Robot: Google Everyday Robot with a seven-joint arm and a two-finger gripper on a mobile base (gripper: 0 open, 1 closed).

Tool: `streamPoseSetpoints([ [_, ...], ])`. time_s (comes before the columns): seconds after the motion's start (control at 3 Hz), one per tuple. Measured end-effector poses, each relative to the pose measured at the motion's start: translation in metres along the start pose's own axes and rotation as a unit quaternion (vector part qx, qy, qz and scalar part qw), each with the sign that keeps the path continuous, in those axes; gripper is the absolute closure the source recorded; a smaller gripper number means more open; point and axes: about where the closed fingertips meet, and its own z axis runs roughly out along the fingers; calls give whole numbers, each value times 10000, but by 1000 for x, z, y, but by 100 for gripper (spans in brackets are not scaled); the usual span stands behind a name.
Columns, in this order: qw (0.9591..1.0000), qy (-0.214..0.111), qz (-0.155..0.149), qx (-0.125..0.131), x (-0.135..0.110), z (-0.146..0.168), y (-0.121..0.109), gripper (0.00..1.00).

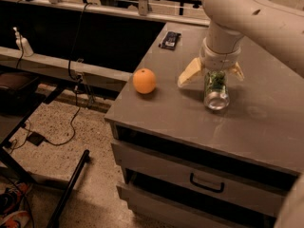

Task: Place green can upright

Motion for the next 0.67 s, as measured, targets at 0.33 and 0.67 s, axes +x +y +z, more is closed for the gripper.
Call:
streamPoseSetpoints([
  [0.33,9999,97,-46,17,0,6,-2,0],
  [0.67,9999,104,-48,18,1,7,-1,6],
])
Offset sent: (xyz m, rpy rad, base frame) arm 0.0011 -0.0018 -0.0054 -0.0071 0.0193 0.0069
